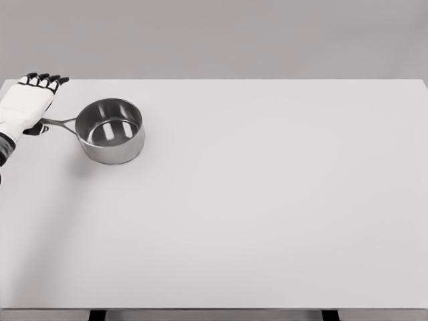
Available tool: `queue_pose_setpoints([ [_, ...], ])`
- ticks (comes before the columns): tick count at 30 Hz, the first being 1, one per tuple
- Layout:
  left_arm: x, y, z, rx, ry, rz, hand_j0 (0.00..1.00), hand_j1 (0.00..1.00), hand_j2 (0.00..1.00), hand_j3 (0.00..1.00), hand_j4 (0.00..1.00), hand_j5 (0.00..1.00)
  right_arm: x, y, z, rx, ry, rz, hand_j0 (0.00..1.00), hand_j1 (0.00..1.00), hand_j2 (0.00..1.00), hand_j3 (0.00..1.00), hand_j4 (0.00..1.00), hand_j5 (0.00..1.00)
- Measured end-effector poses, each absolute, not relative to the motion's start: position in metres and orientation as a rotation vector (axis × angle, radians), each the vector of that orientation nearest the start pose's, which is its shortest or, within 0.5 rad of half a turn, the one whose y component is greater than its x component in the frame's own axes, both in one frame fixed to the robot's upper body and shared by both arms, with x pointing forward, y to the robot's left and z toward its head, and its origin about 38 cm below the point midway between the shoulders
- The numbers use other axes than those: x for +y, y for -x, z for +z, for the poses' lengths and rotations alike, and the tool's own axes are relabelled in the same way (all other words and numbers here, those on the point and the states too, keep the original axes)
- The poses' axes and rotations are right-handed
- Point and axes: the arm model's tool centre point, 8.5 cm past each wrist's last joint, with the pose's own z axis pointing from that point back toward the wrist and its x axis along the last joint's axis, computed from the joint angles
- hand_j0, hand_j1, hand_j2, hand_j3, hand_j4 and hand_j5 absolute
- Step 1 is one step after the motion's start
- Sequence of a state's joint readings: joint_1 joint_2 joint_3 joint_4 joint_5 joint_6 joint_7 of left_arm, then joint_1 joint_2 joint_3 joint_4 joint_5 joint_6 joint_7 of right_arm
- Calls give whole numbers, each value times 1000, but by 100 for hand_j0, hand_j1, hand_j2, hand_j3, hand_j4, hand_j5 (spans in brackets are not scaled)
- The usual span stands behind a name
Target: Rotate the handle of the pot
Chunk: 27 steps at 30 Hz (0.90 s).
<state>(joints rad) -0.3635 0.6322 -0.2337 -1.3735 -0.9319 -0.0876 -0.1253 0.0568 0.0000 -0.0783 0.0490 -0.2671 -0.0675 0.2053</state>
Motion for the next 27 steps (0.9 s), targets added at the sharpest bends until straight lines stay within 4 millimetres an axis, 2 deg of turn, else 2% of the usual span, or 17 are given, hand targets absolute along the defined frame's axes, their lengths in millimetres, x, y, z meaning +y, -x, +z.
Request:
queue_pose_setpoints([
  [12,388,-463,182,-1211,-1195,-1418,100,100,100,100,100,100,-256,42,-259,-12,-91,-346,100,100,100,100,100,100],
  [27,385,-459,167,-1200,-1159,-1422,100,100,100,100,100,100,-256,42,-259,-12,-91,-346,100,100,100,100,100,100],
])
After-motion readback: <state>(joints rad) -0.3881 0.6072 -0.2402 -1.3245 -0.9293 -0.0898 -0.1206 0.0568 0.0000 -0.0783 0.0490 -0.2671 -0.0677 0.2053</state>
